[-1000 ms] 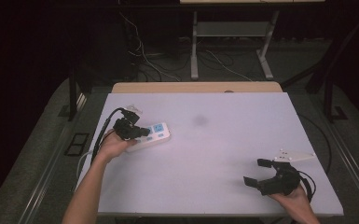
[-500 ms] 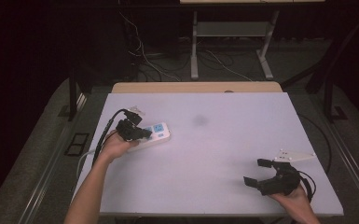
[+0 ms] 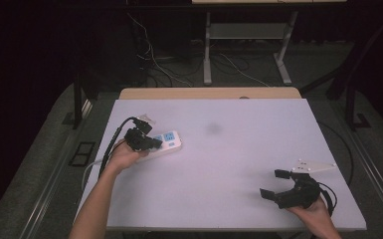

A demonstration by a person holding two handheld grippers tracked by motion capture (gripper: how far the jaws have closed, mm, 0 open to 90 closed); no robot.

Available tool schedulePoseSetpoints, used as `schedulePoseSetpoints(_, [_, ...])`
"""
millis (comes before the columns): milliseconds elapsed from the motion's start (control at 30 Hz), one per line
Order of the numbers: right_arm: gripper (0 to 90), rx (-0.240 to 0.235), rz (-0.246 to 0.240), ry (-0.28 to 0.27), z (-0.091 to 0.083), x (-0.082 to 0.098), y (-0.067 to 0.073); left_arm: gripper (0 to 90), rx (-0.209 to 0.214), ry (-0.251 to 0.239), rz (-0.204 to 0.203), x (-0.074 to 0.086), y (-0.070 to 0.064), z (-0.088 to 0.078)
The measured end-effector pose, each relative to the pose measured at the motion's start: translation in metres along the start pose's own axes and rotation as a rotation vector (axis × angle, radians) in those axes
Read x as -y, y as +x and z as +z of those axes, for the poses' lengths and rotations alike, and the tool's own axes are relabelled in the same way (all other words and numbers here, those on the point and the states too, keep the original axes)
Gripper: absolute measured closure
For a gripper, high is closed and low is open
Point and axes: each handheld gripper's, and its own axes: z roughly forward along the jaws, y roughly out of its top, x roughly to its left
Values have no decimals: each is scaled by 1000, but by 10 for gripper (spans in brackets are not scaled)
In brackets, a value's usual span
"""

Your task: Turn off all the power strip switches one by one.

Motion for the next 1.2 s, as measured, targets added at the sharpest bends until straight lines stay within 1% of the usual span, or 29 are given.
schedulePoseSetpoints(33, [6,0,0,0,0,0,0,892,5,2,0,0,0,0])
schedulePoseSetpoints(67, [6,0,0,0,0,0,0,892,19,-1,-8,1,1,0])
schedulePoseSetpoints(167, [6,2,-1,-1,0,0,0,892,25,-9,-20,2,2,0])
schedulePoseSetpoints(433, [6,4,-4,-1,0,0,0,894,23,-10,-12,2,1,1])
schedulePoseSetpoints(533, [6,4,-6,0,0,0,1,895,31,-11,-25,2,3,0])
schedulePoseSetpoints(667, [6,3,-7,-3,-1,0,1,896,49,-55,-71,10,6,1])
schedulePoseSetpoints(700, [6,2,-6,-4,-2,0,0,897,49,-63,-76,11,6,1])
schedulePoseSetpoints(733, [6,2,-5,-3,-2,0,0,897,49,-67,-76,11,6,1])
schedulePoseSetpoints(800, [6,2,-5,-2,-1,0,0,896,38,-60,-61,10,4,2])
schedulePoseSetpoints(933, [6,2,-7,-2,-1,0,1,896,19,-50,-46,9,1,1])
schedulePoseSetpoints(1000, [6,3,-5,-1,-1,0,1,896,12,-47,-49,8,0,1])
schedulePoseSetpoints(1067, [6,3,-4,2,0,0,1,895,10,-42,-43,7,0,1])
schedulePoseSetpoints(1200, [6,4,-2,2,0,0,0,895,20,-50,-49,8,1,1])
